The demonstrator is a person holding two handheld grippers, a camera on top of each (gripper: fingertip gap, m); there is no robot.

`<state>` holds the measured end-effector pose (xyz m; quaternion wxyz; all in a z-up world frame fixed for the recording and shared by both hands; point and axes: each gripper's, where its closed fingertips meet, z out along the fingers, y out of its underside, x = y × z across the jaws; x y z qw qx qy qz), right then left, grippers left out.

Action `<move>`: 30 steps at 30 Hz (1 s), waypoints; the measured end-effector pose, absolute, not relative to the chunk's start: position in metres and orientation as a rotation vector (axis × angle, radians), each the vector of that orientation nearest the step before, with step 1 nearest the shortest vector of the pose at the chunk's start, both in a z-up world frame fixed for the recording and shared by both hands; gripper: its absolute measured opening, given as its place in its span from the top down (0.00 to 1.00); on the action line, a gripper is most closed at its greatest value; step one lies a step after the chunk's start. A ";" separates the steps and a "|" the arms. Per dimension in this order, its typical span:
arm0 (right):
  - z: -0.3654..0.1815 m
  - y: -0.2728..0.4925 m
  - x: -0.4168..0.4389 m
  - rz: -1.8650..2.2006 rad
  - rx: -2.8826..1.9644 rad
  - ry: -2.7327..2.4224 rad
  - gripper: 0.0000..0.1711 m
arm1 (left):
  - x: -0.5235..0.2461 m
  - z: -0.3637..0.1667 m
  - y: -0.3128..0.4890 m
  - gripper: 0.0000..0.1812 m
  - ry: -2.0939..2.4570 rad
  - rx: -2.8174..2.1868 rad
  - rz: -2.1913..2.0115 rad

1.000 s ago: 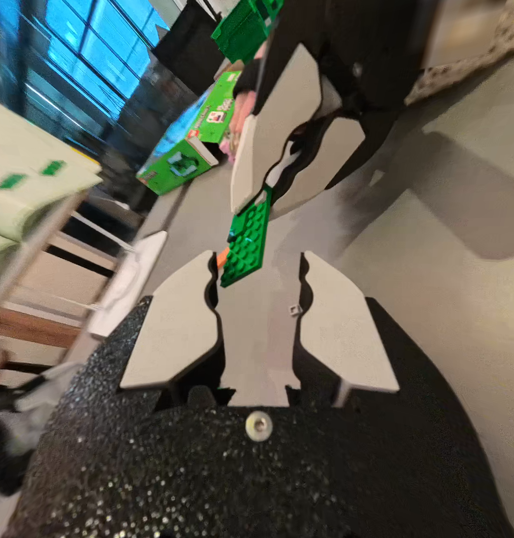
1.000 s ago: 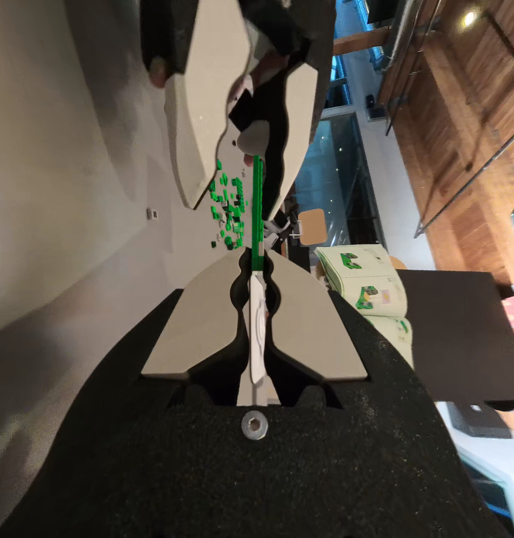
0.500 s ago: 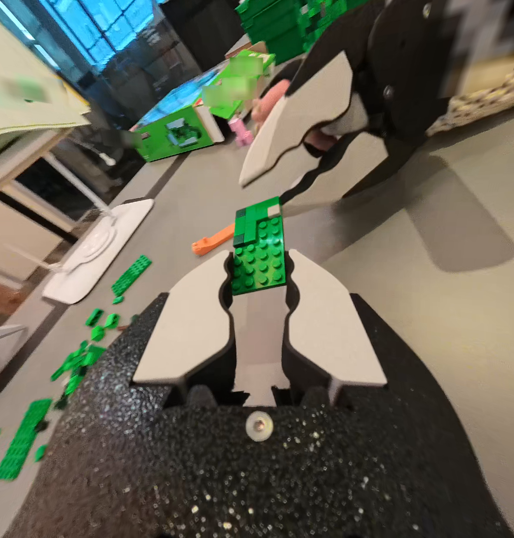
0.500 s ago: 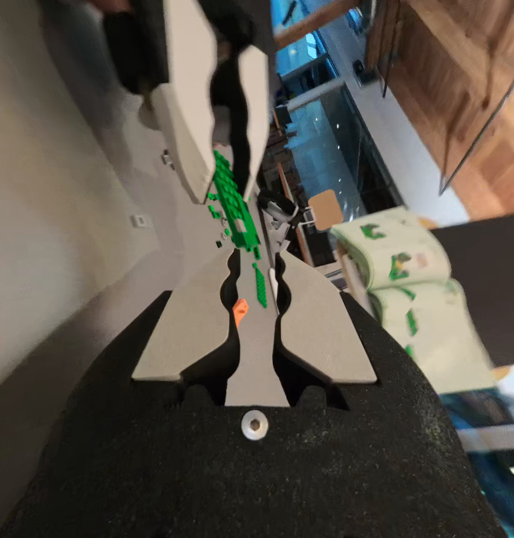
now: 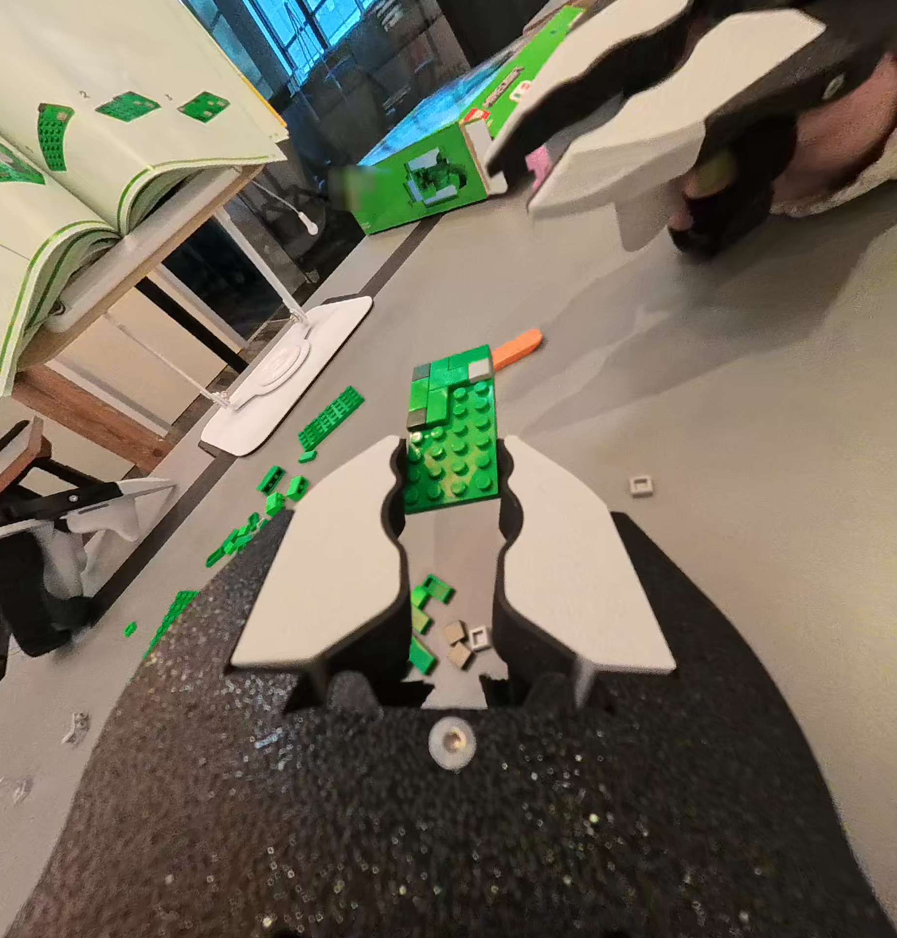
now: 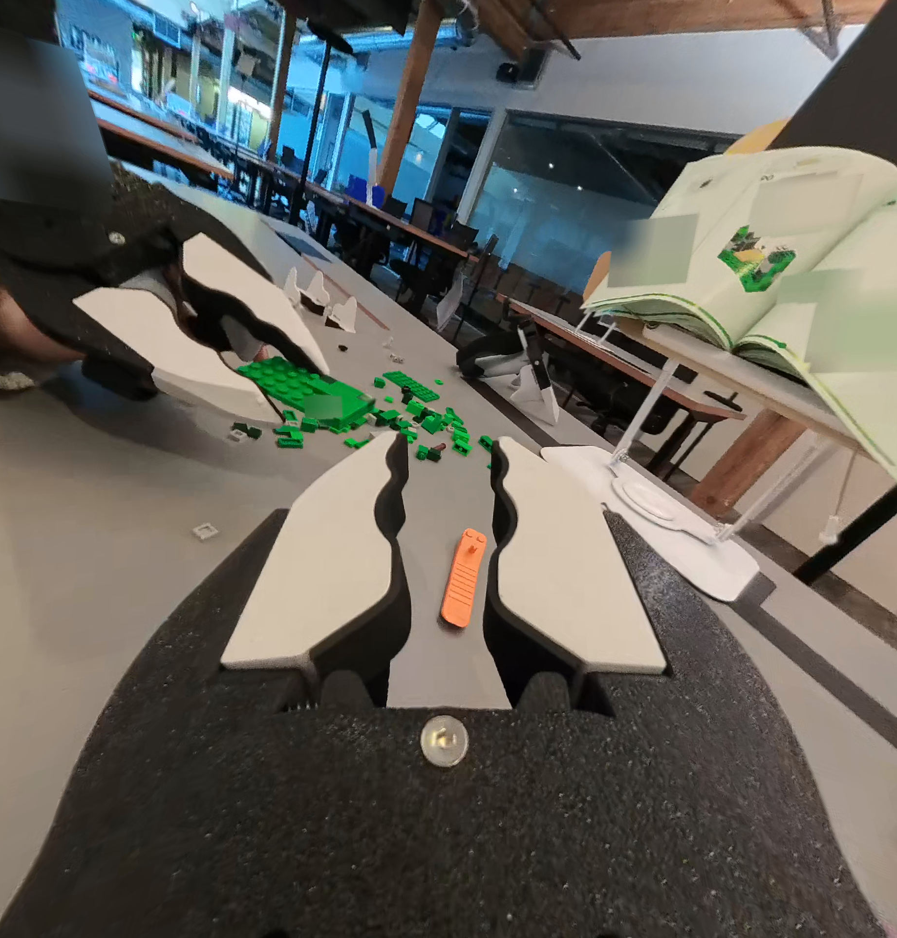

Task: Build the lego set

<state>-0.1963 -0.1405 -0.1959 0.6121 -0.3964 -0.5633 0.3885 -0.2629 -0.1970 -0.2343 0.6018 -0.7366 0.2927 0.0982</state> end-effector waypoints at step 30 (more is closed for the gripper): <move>-0.250 -0.193 -0.252 1.096 -1.018 -2.150 0.90 | -0.384 -0.237 -0.219 0.82 0.516 -1.794 0.533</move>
